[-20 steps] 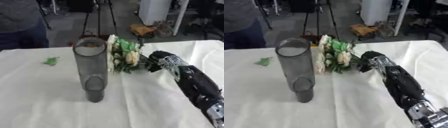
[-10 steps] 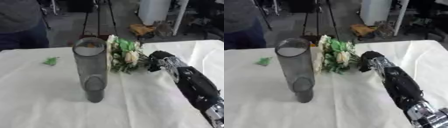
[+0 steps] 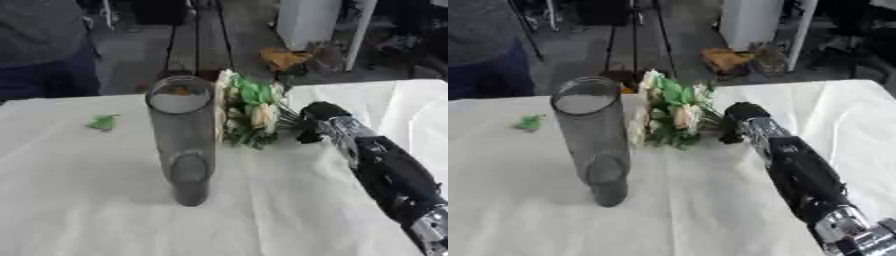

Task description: Arrange flowers into the vase.

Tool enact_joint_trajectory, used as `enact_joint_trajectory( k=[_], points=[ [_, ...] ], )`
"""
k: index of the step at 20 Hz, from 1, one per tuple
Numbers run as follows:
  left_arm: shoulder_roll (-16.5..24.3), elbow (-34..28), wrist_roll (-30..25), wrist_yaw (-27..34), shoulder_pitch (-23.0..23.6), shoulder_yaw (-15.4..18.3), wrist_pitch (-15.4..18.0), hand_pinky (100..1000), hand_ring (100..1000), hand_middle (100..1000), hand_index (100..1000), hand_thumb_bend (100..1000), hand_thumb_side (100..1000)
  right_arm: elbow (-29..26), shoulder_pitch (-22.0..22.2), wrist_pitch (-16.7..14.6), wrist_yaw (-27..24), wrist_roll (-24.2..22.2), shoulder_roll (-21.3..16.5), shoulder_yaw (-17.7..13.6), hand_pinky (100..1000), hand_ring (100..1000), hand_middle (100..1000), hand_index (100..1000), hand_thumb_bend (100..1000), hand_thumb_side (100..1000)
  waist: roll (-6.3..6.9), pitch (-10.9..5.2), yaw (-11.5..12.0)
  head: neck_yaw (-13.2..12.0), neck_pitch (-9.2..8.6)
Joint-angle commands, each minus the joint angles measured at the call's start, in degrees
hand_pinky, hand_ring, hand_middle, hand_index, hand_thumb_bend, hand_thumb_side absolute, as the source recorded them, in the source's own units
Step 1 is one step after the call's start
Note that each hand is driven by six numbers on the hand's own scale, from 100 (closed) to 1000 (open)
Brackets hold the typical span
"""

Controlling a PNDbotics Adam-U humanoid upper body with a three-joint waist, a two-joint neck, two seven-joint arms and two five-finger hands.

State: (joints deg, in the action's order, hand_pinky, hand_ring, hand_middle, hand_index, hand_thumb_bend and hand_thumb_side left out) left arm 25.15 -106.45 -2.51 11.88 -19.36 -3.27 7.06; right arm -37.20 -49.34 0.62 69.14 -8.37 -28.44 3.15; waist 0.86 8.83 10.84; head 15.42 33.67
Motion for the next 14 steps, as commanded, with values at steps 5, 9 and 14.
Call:
enact_joint_trajectory(
  k=[5,9,14],
  points=[
    [0.6,-0.4,0.0,0.1,-0.9,0.6,0.1,567,497,647,704,1000,815,0.7,0.2,3.7,1.3,4.7,-1.1,-0.4,104,303,170,313,100,631,0.19,-0.65,-0.2,0.1,-0.22],
    [0.6,-0.4,0.0,0.2,-0.9,0.6,0.1,567,497,647,704,1000,815,0.4,0.2,5.2,1.2,8.0,-1.2,-0.5,100,240,125,317,100,680,0.16,-0.72,-0.3,0.2,-0.35],
    [0.6,-0.4,0.0,0.2,-0.9,0.7,0.1,567,497,647,704,1000,815,-0.2,0.4,7.1,0.3,13.6,-1.2,-0.8,100,144,100,315,100,748,0.11,-0.77,-0.3,0.2,-0.43]
  ],
)
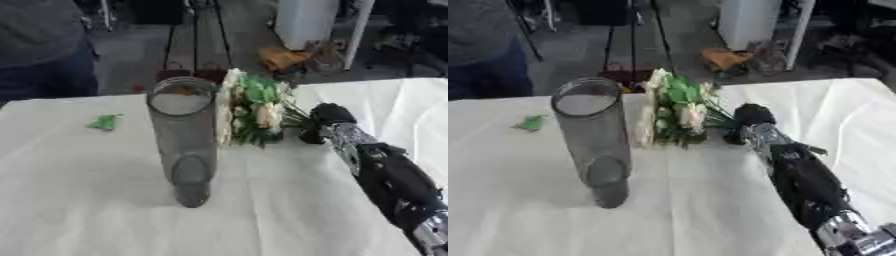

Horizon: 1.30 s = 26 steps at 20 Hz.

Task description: Arrange flowers into the vase.

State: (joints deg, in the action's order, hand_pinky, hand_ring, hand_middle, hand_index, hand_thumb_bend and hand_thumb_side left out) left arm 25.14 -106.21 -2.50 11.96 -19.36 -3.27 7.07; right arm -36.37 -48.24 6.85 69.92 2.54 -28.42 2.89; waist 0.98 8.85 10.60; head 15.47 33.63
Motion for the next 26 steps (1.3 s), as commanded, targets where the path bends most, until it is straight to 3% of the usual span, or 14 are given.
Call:
enact_joint_trajectory(
  k=[1,6,7,12,18,26],
  points=[
    [0.7,-0.6,0.0,0.1,-0.9,0.7,0.1,567,497,647,704,1000,815,-1.0,-0.7,1.2,-0.9,4.2,-1.2,-0.6,100,121,100,317,100,767,-0.03,-0.80,0.0,0.2,-0.42],
    [0.6,-0.6,0.0,0.2,-0.9,0.7,0.2,568,497,647,704,1000,816,-0.9,-0.7,2.6,-3.7,10.9,-1.2,-0.9,100,100,100,309,100,814,-0.10,-0.85,-0.1,0.1,-0.49],
    [0.6,-0.6,0.0,0.2,-0.9,0.7,0.2,568,497,647,704,1000,816,-0.9,-0.7,2.9,-4.3,12.0,-1.3,-0.9,100,100,100,298,100,859,-0.10,-0.86,-0.1,0.1,-0.52],
    [0.7,-0.6,0.1,0.3,-0.9,0.7,0.2,567,497,646,704,1000,816,-0.9,-0.6,3.3,-7.5,15.7,-1.5,-0.9,100,100,100,240,100,929,-0.20,-0.92,-0.2,0.1,-0.62],
    [0.7,-0.5,0.1,0.3,-0.9,0.8,0.2,567,497,646,704,1000,817,-1.0,-0.7,3.3,-8.3,16.1,-1.9,-0.6,100,100,100,212,100,926,-0.28,-0.98,-0.4,-0.1,-0.74],
    [1.5,-0.4,0.4,0.0,-0.2,1.1,0.2,567,498,646,704,1000,820,-6.8,-3.1,3.9,-9.7,15.1,-7.6,-0.6,100,100,100,199,100,917,-1.04,-2.05,-1.6,-1.4,-0.40]
  ],
)
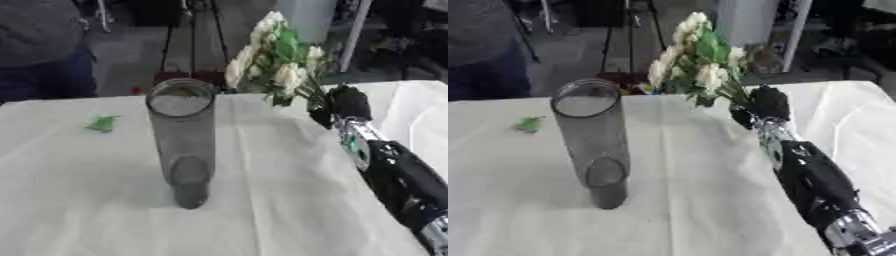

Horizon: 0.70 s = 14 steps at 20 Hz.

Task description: Arrange flowers into the vase.

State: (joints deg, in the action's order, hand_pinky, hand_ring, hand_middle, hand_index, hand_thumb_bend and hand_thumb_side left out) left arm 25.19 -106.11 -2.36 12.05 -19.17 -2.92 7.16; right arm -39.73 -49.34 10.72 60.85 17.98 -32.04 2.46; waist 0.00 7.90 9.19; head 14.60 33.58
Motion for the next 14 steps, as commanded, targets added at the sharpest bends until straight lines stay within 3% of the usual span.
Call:
enact_joint_trajectory(
  k=[1,8,9,10,14],
  points=[
    [1.6,-0.5,0.3,-0.1,-0.3,0.7,0.2,567,499,646,704,1000,820,-4.3,-2.3,-0.1,-0.6,-0.7,-4.7,-0.1,100,100,100,200,100,917,-0.17,-1.23,-0.3,-0.6,-0.36],
    [2.3,-0.4,0.5,-0.3,0.2,0.9,0.2,568,500,647,704,1000,823,-10.7,-4.6,-0.9,-0.9,-2.4,-8.4,0.5,100,100,100,198,100,911,-0.99,-2.35,-1.5,-1.6,-0.32],
    [2.4,-0.3,0.5,-0.4,0.3,0.9,0.2,568,500,647,703,1000,823,-11.6,-4.9,-1.1,-1.0,-2.6,-8.6,0.6,100,100,100,197,100,973,-1.05,-2.46,-1.6,-1.7,-0.32],
    [2.5,-0.3,0.5,-0.4,0.3,0.9,0.2,568,500,647,703,1000,823,-12.6,-5.3,-1.3,-1.0,-2.8,-8.8,0.9,100,100,100,196,100,908,-1.13,-2.60,-1.6,-1.7,-0.31],
    [2.7,-0.3,0.6,-0.5,0.5,1.0,0.3,568,501,647,704,1000,824,-16.8,-6.8,-2.2,-1.3,-3.8,-8.9,1.8,100,100,100,195,100,907,-1.37,-3.04,-1.5,-1.8,-0.37]
  ],
)
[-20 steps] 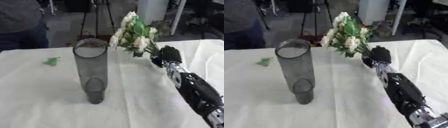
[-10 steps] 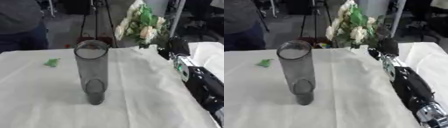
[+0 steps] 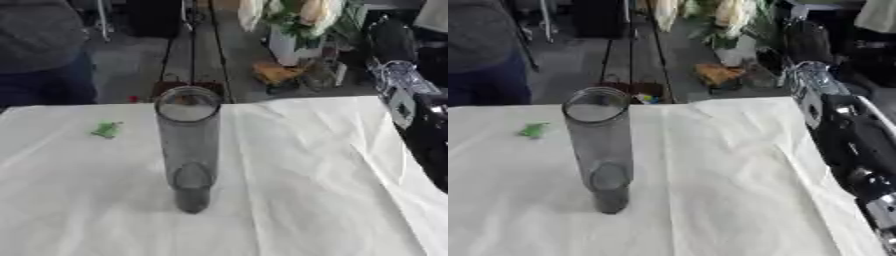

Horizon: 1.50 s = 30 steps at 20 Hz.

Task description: Arrange flowers into the vase.

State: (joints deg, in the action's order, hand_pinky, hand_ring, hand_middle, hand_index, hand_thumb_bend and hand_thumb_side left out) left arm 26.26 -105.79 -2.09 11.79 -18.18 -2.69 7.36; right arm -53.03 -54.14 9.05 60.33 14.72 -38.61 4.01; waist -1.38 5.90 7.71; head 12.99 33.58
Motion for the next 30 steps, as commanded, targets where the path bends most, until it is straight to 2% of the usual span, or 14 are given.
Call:
enact_joint_trajectory(
  k=[1,8,15,16,17,18,25,30],
  points=[
    [1.6,-0.6,0.3,-0.2,-0.5,0.7,0.1,568,501,647,704,1000,824,-4.5,-2.4,-0.7,-0.9,-0.7,-2.2,0.5,100,100,100,195,100,907,-0.03,-1.11,0.0,-0.2,-0.43],
    [1.6,-0.6,0.2,-0.2,-0.5,0.6,0.0,568,501,647,703,1000,825,-10.1,-4.4,-1.0,-3.0,-1.3,-0.9,1.1,100,100,100,188,100,914,-0.06,-1.50,0.4,0.1,-0.64],
    [1.5,-0.5,0.1,-0.1,-0.5,0.4,0.0,567,501,647,703,1000,826,-13.6,-6.4,-0.3,-8.2,-0.5,1.5,0.9,100,100,100,175,100,929,0.05,-1.90,1.2,0.8,-0.75],
    [1.5,-0.5,0.1,0.0,-0.5,0.4,0.0,567,501,647,703,1000,826,-14.2,-6.7,-0.3,-9.0,-0.4,1.8,1.0,100,100,100,173,100,978,0.06,-1.96,1.3,0.9,-0.79],
    [1.4,-0.5,0.0,0.0,-0.5,0.4,0.0,567,502,647,703,1000,826,-15.0,-7.0,-0.3,-9.9,-0.3,2.2,1.0,100,100,100,171,100,931,0.09,-2.06,1.5,0.9,-0.78],
    [1.4,-0.5,0.0,0.0,-0.5,0.4,0.0,567,502,647,703,1000,827,-15.6,-7.3,-0.2,-10.8,-0.1,2.7,0.9,100,100,100,168,100,932,0.13,-2.14,1.6,0.9,-0.76],
    [1.0,-0.5,-0.3,0.2,-0.8,0.1,-0.1,567,502,647,703,1000,831,-19.8,-9.1,1.3,-19.7,1.9,6.2,0.0,100,100,100,149,100,939,0.32,-2.45,2.6,1.5,-0.77],
    [0.9,-0.5,-0.3,0.3,-0.8,0.0,-0.1,567,502,646,703,1000,829,-23.1,-9.3,2.6,-29.3,5.2,7.9,-1.2,100,100,100,146,100,945,0.37,-2.52,3.0,1.6,-1.00]
  ],
)
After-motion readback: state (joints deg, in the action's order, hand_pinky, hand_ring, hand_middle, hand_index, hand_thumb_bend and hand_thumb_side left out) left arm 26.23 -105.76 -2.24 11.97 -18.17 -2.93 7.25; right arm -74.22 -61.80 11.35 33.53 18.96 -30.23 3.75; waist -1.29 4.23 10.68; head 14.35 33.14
